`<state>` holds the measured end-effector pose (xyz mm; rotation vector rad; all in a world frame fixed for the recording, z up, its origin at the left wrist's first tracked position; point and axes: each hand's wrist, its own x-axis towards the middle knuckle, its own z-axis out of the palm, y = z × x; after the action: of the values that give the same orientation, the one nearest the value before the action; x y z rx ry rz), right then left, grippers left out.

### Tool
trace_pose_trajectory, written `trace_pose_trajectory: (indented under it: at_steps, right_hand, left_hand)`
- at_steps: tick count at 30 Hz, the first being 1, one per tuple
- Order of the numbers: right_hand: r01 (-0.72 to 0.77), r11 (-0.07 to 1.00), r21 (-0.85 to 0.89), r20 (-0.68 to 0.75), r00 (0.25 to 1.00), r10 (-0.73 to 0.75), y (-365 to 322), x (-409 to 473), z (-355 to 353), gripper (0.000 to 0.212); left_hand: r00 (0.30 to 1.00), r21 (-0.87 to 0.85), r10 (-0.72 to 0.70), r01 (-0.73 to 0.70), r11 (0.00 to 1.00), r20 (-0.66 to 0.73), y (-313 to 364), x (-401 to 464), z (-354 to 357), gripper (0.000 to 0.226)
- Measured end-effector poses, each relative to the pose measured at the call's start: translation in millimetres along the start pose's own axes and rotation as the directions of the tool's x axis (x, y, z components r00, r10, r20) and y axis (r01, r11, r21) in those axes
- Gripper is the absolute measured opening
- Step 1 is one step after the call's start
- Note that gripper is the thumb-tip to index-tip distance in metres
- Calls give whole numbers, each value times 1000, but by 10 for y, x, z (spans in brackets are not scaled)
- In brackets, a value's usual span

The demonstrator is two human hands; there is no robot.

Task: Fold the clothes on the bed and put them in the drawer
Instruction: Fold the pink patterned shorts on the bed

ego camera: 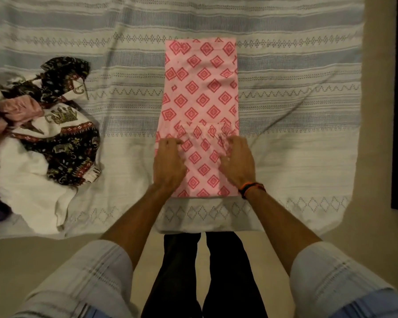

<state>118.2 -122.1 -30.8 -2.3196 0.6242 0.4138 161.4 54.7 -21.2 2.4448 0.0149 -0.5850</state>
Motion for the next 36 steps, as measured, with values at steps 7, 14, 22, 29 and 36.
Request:
trace_pose_trajectory:
  at_steps: [7, 14, 22, 29, 36]
  right_hand:
    - [311, 887, -341, 281, 934, -220, 264, -617, 408, 63]
    - [428, 730, -533, 363, 895, -259, 525, -648, 540, 65]
    - [441, 708, -551, 336, 895, -294, 562, -630, 501, 61]
    - [442, 696, -566, 338, 894, -293, 282, -792, 146, 51]
    - [354, 744, -567, 342, 923, -179, 66, -1142, -276, 38]
  left_hand:
    - [914, 385, 251, -366, 847, 317, -418, -526, 276, 66]
    - [863, 553, 196, -457, 697, 467, -705, -584, 311, 90]
    - [846, 562, 299, -520, 643, 442, -820, -575, 303, 71]
    - [832, 582, 218, -520, 625, 509, -539, -655, -67, 75]
    - [865, 509, 186, -434, 744, 466, -240, -1091, -427, 50]
